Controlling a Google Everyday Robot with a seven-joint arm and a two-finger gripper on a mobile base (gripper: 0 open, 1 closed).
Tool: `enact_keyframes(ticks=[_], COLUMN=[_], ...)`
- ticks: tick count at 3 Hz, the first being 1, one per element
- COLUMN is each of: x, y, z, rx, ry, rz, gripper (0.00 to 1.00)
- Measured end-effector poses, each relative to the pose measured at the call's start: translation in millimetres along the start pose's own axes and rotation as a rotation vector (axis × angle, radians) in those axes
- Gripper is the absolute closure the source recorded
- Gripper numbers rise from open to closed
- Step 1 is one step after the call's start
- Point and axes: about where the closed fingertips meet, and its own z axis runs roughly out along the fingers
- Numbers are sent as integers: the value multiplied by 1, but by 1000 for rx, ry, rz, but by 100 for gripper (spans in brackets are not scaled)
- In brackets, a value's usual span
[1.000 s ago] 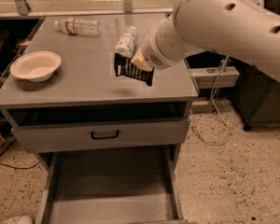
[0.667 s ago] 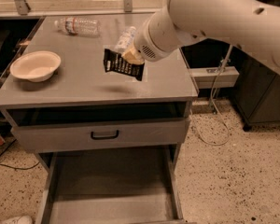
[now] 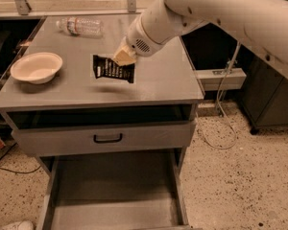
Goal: Pick rxbar chocolate from middle drawer and place on counter
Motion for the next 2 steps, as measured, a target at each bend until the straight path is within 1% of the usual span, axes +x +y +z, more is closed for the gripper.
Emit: enact_keyframes(ticks=[1,2], x=[-2,-1], y=[10,19], z=[14,32], rx=[-98,-181], ry=[10,23], rz=[-19,-36], gripper=[100,100])
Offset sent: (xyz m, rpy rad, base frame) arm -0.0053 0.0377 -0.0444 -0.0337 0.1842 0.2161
